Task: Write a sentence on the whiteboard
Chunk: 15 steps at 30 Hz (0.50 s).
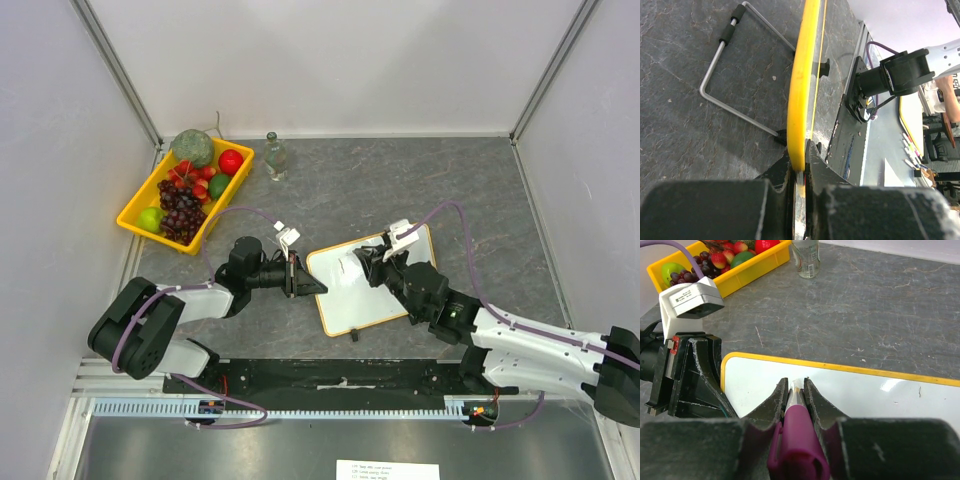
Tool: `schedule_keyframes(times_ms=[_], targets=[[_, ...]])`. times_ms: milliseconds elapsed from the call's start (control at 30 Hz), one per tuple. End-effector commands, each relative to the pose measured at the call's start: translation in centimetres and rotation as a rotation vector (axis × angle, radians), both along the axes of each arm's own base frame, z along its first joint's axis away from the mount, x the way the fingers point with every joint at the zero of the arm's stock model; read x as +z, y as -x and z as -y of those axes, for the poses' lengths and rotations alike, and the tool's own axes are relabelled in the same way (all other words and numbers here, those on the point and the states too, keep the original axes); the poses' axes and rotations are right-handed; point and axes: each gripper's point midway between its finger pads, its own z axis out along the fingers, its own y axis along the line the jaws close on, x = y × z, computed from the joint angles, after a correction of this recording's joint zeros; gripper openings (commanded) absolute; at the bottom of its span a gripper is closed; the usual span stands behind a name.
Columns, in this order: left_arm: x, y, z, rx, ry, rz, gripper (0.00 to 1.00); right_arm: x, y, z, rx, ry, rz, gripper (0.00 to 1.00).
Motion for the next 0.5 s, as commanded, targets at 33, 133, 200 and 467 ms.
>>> schedule_keyframes(times_ms=[33,133,200,467], targets=[[-3.2,-0.4,-1.0,0.048,-0.112,0.0,0.02,0.3,-0.5,0.0,-0.013,-0.023,-0.001,0.0],[-3.2,-0.6,-1.1,0.051,-0.112,-0.001,0.02,-0.2,-0.3,0.0,-0.005,-0.023,-0.013,0.0],[-3.3,-0.5,-1.1,0.05,-0.115,-0.001,0.02,-0.7,-0.2,0.0,-0.003,-0.021,-0.023,0.0],[-3.2,-0.7,-1.1,0.052,-0.116,0.002,0.02,-2.1,0.6,0.2,0.022,-0.015,-0.058,0.0]])
